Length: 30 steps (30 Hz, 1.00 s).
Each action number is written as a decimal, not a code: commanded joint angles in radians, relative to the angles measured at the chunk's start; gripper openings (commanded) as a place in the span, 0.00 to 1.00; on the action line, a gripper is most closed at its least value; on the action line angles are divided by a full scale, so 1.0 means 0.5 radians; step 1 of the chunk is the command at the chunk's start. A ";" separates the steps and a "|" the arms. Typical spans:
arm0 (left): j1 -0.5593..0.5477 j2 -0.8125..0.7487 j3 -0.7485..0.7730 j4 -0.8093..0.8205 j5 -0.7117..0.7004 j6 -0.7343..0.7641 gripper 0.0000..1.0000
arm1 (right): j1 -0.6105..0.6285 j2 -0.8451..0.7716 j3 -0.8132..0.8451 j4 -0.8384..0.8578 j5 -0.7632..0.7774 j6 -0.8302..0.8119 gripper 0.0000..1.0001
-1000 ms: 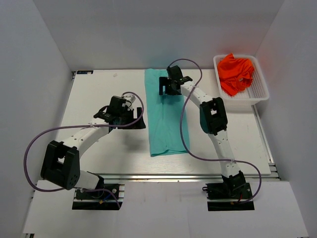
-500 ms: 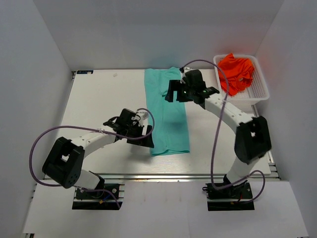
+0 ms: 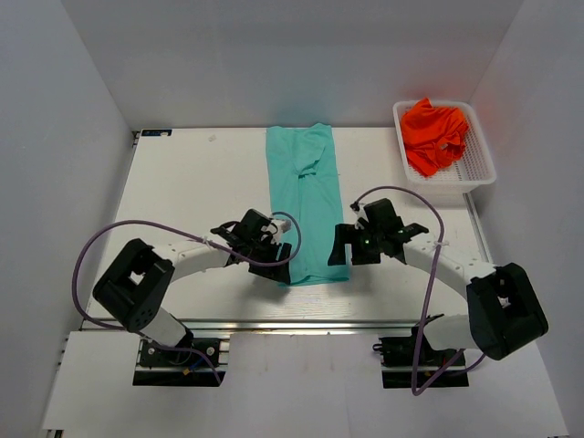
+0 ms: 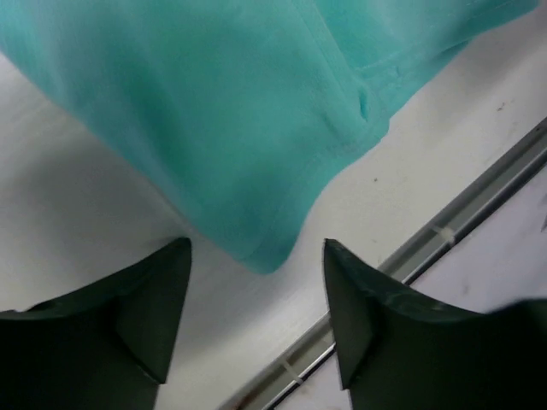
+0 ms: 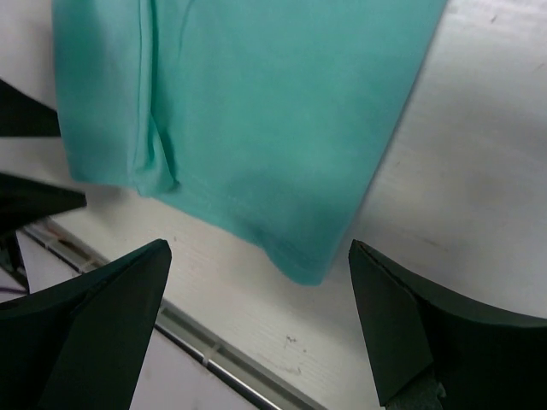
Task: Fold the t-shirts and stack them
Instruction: Grab the bottom of the folded rectangular tshirt with both arms
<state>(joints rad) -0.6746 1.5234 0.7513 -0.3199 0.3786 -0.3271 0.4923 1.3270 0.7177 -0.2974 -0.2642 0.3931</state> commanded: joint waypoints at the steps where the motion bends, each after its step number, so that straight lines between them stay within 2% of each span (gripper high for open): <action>1: -0.028 0.131 0.022 -0.026 -0.067 0.050 0.71 | 0.003 -0.028 -0.058 -0.065 -0.195 -0.031 0.90; 3: -0.049 0.150 0.022 -0.047 -0.067 0.050 0.61 | 0.003 0.012 -0.082 -0.123 -0.202 -0.035 0.90; 7: -0.068 0.171 0.004 -0.087 -0.085 0.050 0.55 | -0.003 0.098 -0.125 -0.139 -0.147 -0.038 0.90; 9: -0.087 0.171 -0.015 -0.087 -0.085 0.050 0.51 | 0.000 0.123 -0.129 -0.129 -0.144 -0.028 0.83; 10: -0.087 0.190 -0.015 -0.087 -0.085 0.050 0.46 | 0.000 0.129 -0.132 -0.111 -0.153 -0.016 0.80; 11: -0.105 0.190 -0.015 -0.106 -0.085 0.050 0.42 | 0.000 0.132 -0.147 -0.102 -0.159 -0.004 0.73; 12: -0.105 0.190 -0.015 -0.106 -0.085 0.050 0.38 | 0.003 0.129 -0.153 -0.090 -0.168 -0.007 0.59; 13: -0.105 0.214 -0.015 -0.106 -0.085 0.050 0.34 | 0.000 0.129 -0.159 -0.068 -0.156 -0.001 0.51; 14: -0.105 0.214 -0.015 -0.106 -0.025 0.050 0.26 | 0.000 0.141 -0.159 -0.065 -0.138 0.008 0.43; 15: -0.105 0.233 -0.015 -0.106 -0.003 0.050 0.21 | -0.003 0.141 -0.159 -0.062 -0.125 0.008 0.36; 16: -0.105 0.233 -0.015 -0.088 0.016 0.050 0.17 | 0.003 0.144 -0.159 -0.044 -0.119 0.005 0.21; 17: -0.105 0.205 -0.015 -0.087 0.016 0.032 0.01 | 0.003 0.150 -0.156 -0.031 -0.122 0.002 0.13; 18: -0.105 0.205 0.004 -0.087 0.016 0.031 0.00 | 0.000 0.147 -0.150 -0.025 -0.119 0.005 0.00; 21: -0.105 0.126 0.053 -0.051 -0.006 0.010 0.00 | 0.000 0.138 -0.098 -0.022 -0.107 -0.041 0.00; 27: -0.062 0.055 0.169 0.020 0.132 -0.008 0.00 | -0.003 0.147 0.098 -0.034 -0.073 -0.059 0.00; 30: -0.062 0.095 0.362 -0.096 0.007 -0.027 0.00 | -0.021 0.181 0.211 -0.040 -0.042 -0.065 0.00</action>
<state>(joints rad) -0.7128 1.6032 0.8204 -0.3439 0.4061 -0.3363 0.4911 1.4040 0.7361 -0.3401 -0.3065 0.3782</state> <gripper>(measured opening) 0.029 0.012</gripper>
